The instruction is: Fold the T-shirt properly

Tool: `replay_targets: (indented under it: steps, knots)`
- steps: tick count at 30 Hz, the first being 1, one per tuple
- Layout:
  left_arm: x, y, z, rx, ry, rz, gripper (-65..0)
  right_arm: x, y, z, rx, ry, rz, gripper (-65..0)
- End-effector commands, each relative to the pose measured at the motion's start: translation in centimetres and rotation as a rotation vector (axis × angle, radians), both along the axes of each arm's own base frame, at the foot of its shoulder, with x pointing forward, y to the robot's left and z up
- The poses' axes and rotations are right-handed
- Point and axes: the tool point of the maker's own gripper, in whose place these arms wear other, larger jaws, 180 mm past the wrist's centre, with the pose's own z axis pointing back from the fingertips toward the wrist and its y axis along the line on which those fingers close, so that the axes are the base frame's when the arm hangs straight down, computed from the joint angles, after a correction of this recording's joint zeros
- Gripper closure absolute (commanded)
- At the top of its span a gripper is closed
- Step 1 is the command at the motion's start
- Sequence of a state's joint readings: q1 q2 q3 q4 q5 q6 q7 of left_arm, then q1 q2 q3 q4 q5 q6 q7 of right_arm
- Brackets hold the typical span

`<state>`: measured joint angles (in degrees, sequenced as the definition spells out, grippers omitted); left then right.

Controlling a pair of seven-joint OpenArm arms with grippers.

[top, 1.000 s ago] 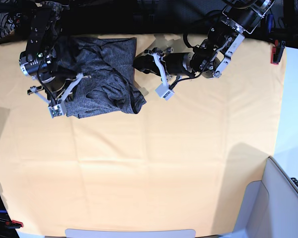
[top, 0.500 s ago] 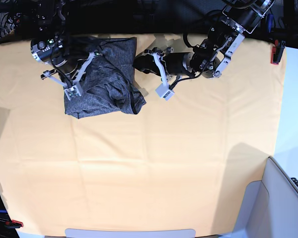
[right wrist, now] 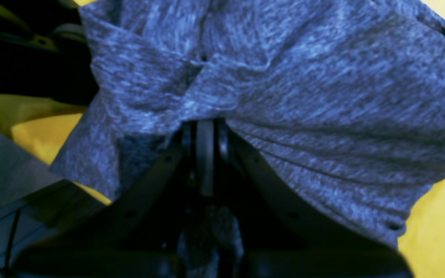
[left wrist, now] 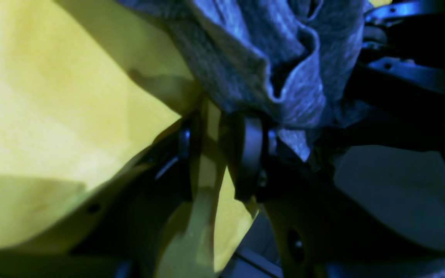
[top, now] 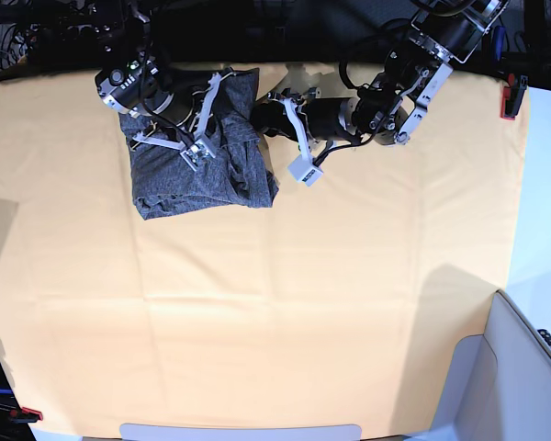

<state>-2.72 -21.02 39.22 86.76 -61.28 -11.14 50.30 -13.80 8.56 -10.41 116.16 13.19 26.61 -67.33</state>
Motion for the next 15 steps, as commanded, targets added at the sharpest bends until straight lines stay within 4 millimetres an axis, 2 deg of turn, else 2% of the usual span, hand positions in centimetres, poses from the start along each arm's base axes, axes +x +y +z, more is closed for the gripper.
replay_targets:
  steps: [1,8,15]
  knots:
    - [-0.3,1.3,-1.1,0.078,0.012,-0.012,-16.1,0.4,0.8,1.1,0.049,-0.03,0.016,0.0]
    - [-0.1,1.3,-1.0,0.078,0.007,-0.012,-16.1,0.8,2.8,3.1,0.225,-0.025,0.068,0.0]
    - [0.0,1.3,-1.0,0.078,0.006,-0.012,-16.1,1.3,3.9,5.0,0.34,-0.028,0.105,0.0]
